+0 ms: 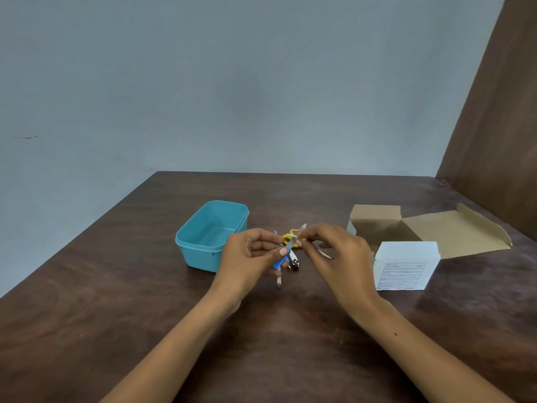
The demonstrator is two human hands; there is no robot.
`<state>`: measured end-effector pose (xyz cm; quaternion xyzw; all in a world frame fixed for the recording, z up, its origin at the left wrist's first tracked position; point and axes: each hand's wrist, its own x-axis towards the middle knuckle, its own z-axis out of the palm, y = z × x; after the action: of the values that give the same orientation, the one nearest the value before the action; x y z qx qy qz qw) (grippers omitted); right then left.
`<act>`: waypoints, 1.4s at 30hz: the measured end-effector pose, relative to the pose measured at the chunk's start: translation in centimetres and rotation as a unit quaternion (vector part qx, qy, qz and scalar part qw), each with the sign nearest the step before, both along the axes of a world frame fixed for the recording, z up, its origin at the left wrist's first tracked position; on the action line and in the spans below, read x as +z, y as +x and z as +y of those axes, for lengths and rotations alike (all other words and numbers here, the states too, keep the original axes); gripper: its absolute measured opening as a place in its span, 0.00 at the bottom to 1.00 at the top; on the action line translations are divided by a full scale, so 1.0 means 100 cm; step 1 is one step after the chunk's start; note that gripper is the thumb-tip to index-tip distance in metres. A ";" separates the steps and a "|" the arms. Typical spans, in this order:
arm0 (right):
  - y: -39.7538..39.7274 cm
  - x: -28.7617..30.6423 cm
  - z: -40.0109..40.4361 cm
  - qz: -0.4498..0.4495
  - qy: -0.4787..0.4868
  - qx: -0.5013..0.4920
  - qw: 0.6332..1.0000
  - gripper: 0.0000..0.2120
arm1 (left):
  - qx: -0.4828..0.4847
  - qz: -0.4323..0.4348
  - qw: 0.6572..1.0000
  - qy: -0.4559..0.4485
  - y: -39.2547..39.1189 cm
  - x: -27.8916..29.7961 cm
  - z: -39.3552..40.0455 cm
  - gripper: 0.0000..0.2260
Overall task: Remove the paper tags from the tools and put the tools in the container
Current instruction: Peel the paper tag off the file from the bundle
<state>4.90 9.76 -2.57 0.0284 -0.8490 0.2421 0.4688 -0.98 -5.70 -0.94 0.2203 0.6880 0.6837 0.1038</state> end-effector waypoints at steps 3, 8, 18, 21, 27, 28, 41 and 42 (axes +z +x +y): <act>0.001 0.000 -0.003 -0.008 -0.002 0.048 0.999 0.01 | 0.013 0.008 1.000 0.012 0.002 0.000 0.001 0.08; 0.003 0.002 -0.005 -0.001 0.009 0.062 0.998 0.02 | 0.002 -0.005 0.999 0.035 0.004 0.001 0.000 0.09; 0.008 0.000 0.000 -0.010 -0.037 0.063 0.997 0.06 | -0.025 -0.022 0.999 0.030 0.009 0.001 -0.003 0.16; 0.011 0.001 0.000 -0.017 -0.055 0.067 0.996 0.06 | -0.018 -0.033 0.999 0.027 0.012 0.000 -0.001 0.14; 0.014 0.001 -0.002 -0.019 -0.079 0.077 0.994 0.05 | 0.004 -0.060 0.997 0.048 0.018 -0.001 -0.002 0.08; 0.015 0.002 -0.003 -0.020 -0.080 0.084 0.993 0.05 | 0.009 -0.063 0.997 0.051 0.018 -0.001 -0.001 0.08; 0.008 0.004 -0.009 -0.044 -0.058 0.135 0.988 0.06 | 0.047 -0.062 0.992 0.099 0.020 -0.003 0.005 0.13; 0.009 0.005 -0.008 -0.042 -0.057 0.136 0.988 0.06 | 0.049 -0.060 0.992 0.095 0.021 -0.003 0.004 0.12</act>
<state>5.78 8.95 -2.12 0.1069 -0.8409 0.3523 0.3967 1.10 -5.27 -1.27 0.1541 0.6223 0.7622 0.0897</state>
